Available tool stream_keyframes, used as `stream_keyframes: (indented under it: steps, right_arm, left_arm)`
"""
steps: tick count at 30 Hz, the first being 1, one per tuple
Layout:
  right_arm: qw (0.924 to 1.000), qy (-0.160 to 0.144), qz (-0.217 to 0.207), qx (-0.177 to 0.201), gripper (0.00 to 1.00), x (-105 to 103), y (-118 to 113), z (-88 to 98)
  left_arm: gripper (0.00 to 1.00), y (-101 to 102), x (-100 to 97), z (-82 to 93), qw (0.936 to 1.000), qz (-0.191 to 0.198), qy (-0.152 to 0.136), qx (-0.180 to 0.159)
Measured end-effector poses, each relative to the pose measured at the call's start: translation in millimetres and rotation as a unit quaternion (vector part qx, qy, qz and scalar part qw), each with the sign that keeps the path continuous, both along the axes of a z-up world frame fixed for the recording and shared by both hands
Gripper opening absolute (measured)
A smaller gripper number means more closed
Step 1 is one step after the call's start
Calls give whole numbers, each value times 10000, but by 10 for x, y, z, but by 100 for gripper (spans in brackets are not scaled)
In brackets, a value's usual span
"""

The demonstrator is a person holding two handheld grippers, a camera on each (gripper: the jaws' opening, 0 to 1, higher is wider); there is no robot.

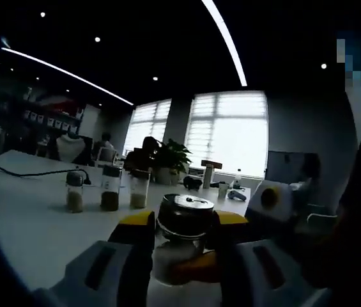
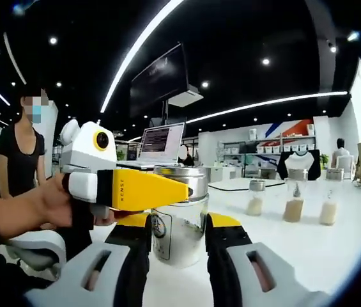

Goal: Rotate the seasoning bottle until the label or dispensing opening points toward the visible target arrow and the bottle remains upright within the marked orientation range

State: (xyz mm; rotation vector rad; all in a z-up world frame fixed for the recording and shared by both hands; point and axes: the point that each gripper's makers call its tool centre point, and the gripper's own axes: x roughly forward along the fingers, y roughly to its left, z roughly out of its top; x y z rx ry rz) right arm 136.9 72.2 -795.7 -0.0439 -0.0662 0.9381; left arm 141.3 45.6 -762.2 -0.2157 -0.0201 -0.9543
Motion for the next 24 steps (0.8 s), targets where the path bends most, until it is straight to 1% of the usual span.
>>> stream_keyframes:
  steps: [1,2,3,4,5,6,7,8,10,12,13,15,16,18,19,21,22,23,24]
  right_arm:
    - [10000,17,18,-5,31,18,7,-9]
    - [9999,102,132,-10,31,32,40,-33]
    - [9994,223,270,-2,31,29,74,-56]
    - [9984,356,411,-142,32,54,102,-112]
    - [9977,397,484,-272,32,68,112,-145]
    - [9971,414,512,-393,32,86,109,-164]
    - [9974,345,495,-386,32,119,112,-140]
    - [9975,347,503,-363,32,131,112,-128]
    - [9974,438,543,-194,32,154,110,-87]
    - [9973,428,548,-220,32,172,113,-83]
    - [9975,389,525,-277,32,180,138,-79]
    - [9978,367,467,-309,31,193,142,-83]
    - [9984,263,435,-248,31,205,138,-54]
    - [9987,206,418,-216,31,207,146,-40]
    - [9987,146,410,-254,31,216,163,-37]
    - [9987,107,386,-324,30,256,185,-37]
    - [9984,142,451,-325,30,278,195,-43]
    - [9982,178,485,-300,30,293,201,-48]
    - [9982,201,502,-276,30,315,198,-47]
  left_arm:
    - [36,15,14,-7,9999,74,-39,68]
    - [36,50,38,-20,9993,226,-147,246]
    - [35,65,50,-28,9987,311,-225,347]
    - [35,79,72,-79,9974,375,-256,568]
    - [35,82,77,-97,9968,391,-266,644]
    - [35,81,89,-121,9955,401,-342,785]
    - [35,69,101,-131,9941,400,-471,895]
    - [35,64,119,-119,9946,425,-452,836]
    - [35,79,151,-102,9950,416,-433,794]
    - [35,94,182,-92,9959,392,-369,728]
    - [35,99,205,-104,9969,339,-277,648]
    - [35,120,224,-105,9976,308,-237,577]
    - [36,128,221,-78,9982,281,-261,464]
    - [36,141,215,-61,9983,288,-279,423]
    - [36,156,212,-56,9981,315,-336,415]
    - [43,165,188,-55,9985,241,-373,316]
    - [47,151,143,-42,9995,64,-283,104]
    - [51,195,144,-57,9998,86,-193,23]
    - [51,212,144,-58,9997,103,-204,11]
